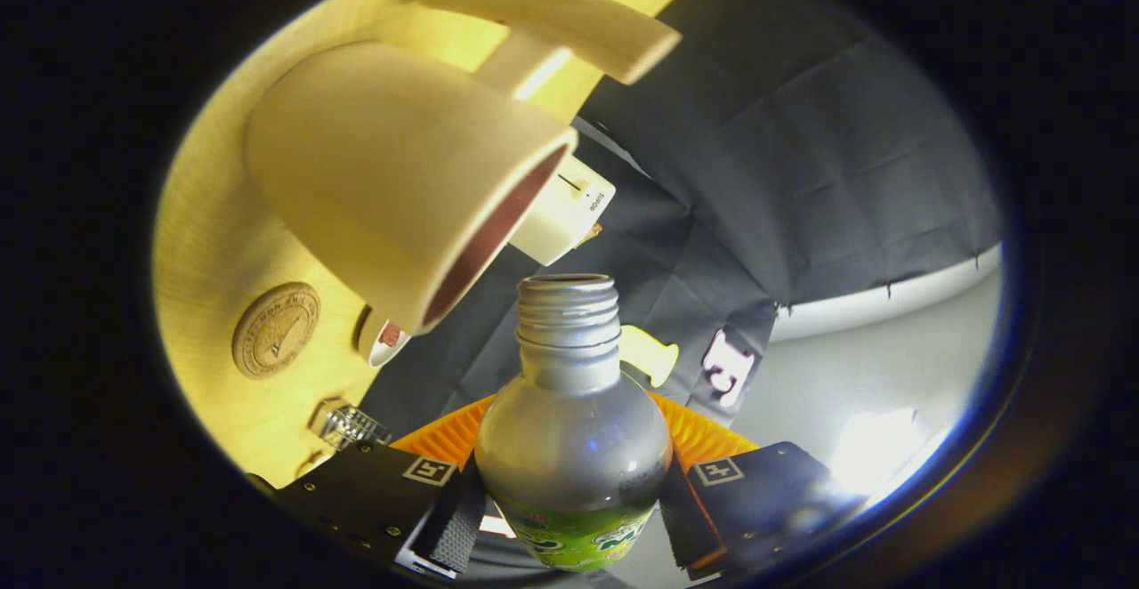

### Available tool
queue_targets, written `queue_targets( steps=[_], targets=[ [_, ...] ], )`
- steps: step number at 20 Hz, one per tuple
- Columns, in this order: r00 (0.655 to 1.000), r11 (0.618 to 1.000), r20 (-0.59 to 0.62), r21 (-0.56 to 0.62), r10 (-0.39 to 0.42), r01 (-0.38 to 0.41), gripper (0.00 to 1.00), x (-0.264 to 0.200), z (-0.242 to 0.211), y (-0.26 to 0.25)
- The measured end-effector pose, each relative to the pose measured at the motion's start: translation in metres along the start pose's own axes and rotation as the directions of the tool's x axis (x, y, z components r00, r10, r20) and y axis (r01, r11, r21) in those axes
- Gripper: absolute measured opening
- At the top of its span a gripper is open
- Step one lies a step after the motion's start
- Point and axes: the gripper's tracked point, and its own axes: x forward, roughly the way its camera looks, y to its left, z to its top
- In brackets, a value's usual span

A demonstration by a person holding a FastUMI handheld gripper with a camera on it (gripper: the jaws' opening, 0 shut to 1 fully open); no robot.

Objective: Take the bottle from table, then pour the juice into the cup, finally place the bottle on the coaster

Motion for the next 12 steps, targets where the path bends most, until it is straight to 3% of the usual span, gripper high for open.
queue_targets(
  steps=[5,10,12],
  targets=[
    [0.995,0.978,-0.069,0.199,0.074,-0.059,0.81,-0.002,-0.009,0.009],
    [0.991,0.951,-0.109,0.306,0.077,-0.041,0.81,-0.008,-0.016,0.005],
    [0.989,0.918,-0.122,0.395,0.089,-0.034,0.81,-0.014,-0.02,0.004]
  ],
)
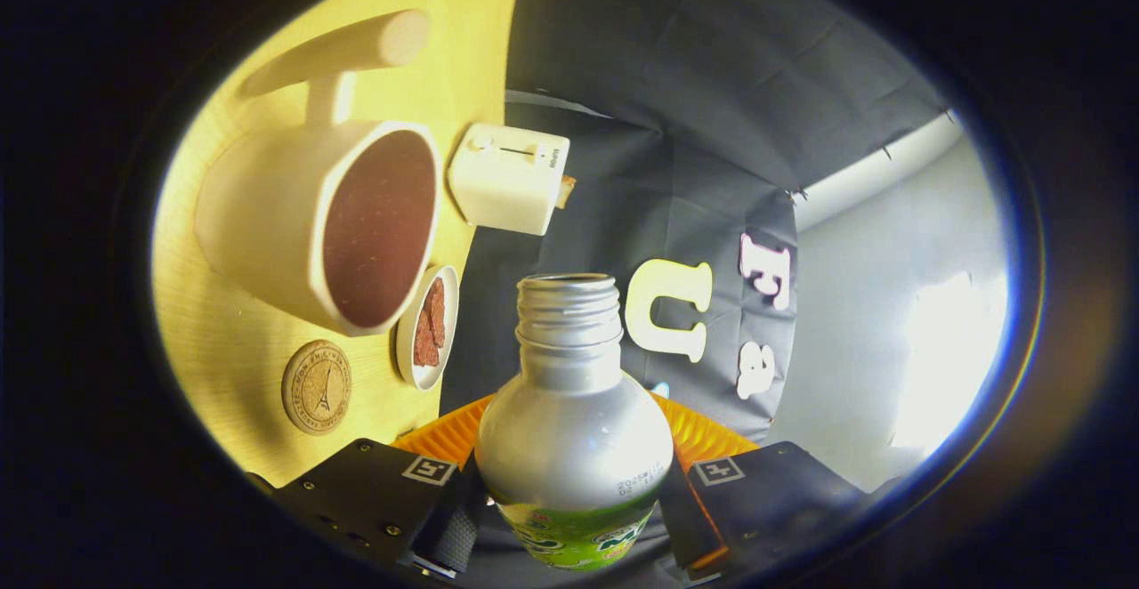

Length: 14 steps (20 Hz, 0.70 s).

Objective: Take the bottle from table, then pour the juice into the cup, finally place the bottle on the coaster

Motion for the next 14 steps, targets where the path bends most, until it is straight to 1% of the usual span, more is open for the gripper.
queue_targets(
  steps=[3,6,9,10,12,14],
  targets=[
    [0.999,0.991,-0.021,0.132,0.038,-0.035,0.81,-0.001,-0.002,0.002],
    [0.999,0.978,-0.024,0.205,0.042,-0.036,0.81,-0.007,-0.004,-0.001],
    [0.997,0.96,-0.04,0.274,0.065,-0.052,0.81,-0.009,-0.008,0.002],
    [0.996,0.95,-0.045,0.306,0.076,-0.059,0.82,-0.009,-0.009,0.003],
    [0.994,0.915,-0.053,0.398,0.096,-0.067,0.82,-0.012,-0.013,0.002],
    [0.99,0.864,-0.069,0.497,0.127,-0.077,0.81,-0.012,-0.019,0.003]
  ],
)
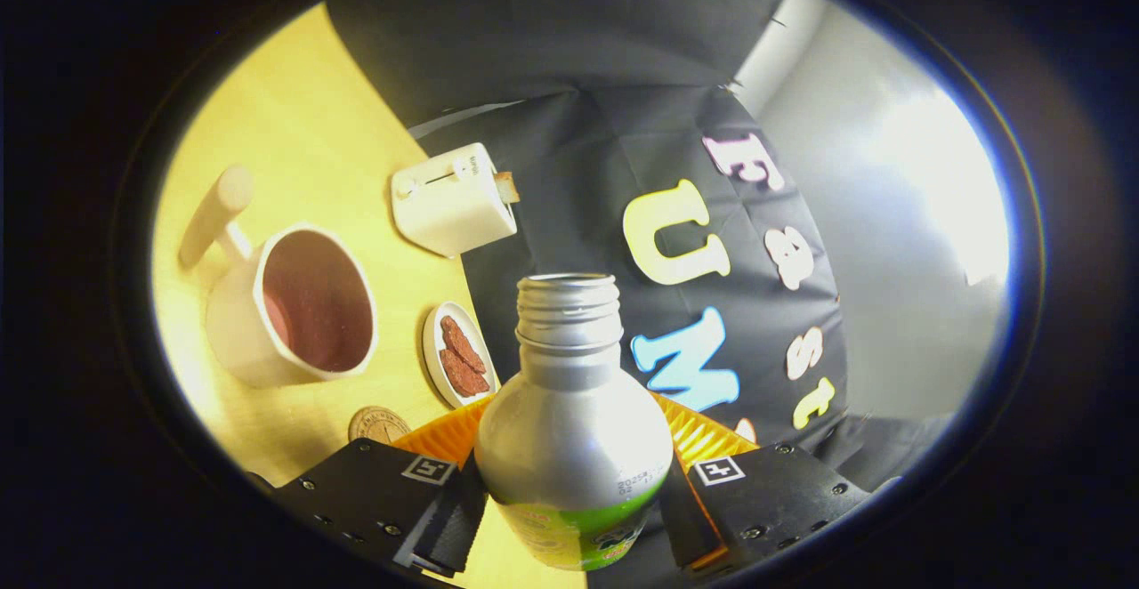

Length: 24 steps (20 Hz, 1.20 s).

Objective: Take the bottle from table, then pour the juice into the cup, finally place the bottle on the coaster

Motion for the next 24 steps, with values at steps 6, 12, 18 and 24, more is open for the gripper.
queue_targets(
  steps=[6,12,18,24],
  targets=[
    [0.997,0.963,-0.054,0.268,0.059,-0.042,0.82,0.0,-0.013,-0.008],
    [0.991,0.866,-0.051,0.492,0.127,-0.086,0.82,-0.001,-0.016,-0.011],
    [0.987,0.708,-0.018,0.699,0.158,-0.1,0.82,-0.003,-0.018,-0.029],
    [0.974,0.351,0.083,0.923,0.213,-0.155,0.82,-0.003,-0.006,-0.043]
  ],
)
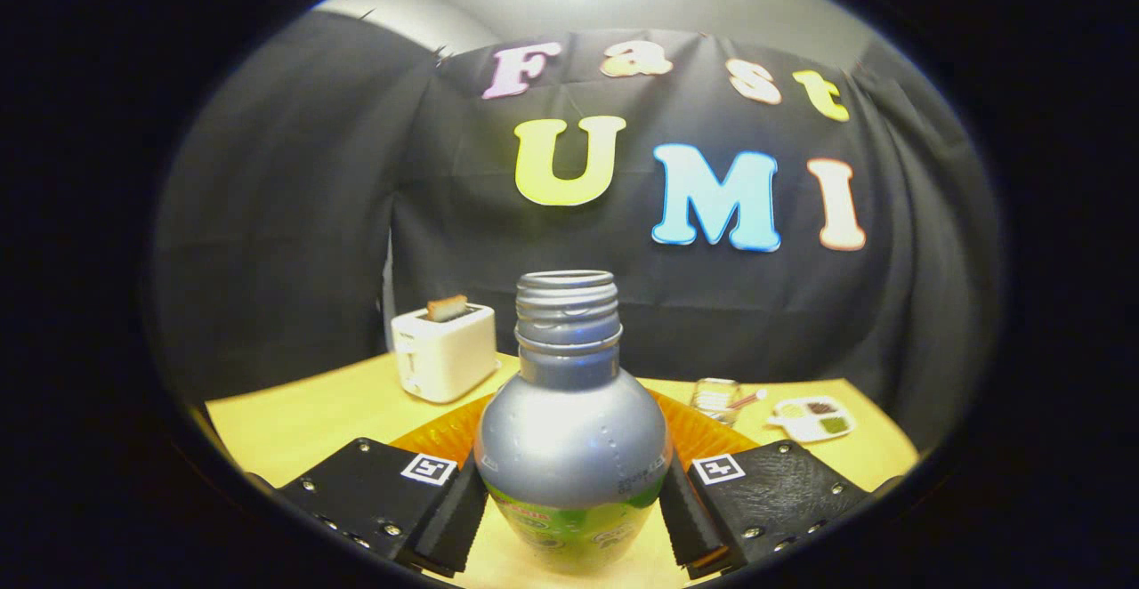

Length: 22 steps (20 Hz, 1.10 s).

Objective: Take the bottle from table, then pour the juice into the cup, finally place the bottle on the coaster

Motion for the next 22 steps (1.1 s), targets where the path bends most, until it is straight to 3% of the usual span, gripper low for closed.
queue_targets(
  steps=[2,8,22],
  targets=[
    [1.0,0.998,0.018,0.059,-0.014,0.013,0.82,0.0,0.007,-0.01],
    [0.999,0.996,0.003,0.067,-0.054,0.054,0.82,0.012,0.006,-0.019],
    [0.996,0.995,0.018,-0.033,-0.092,0.093,0.82,0.069,-0.029,-0.006]
  ],
)
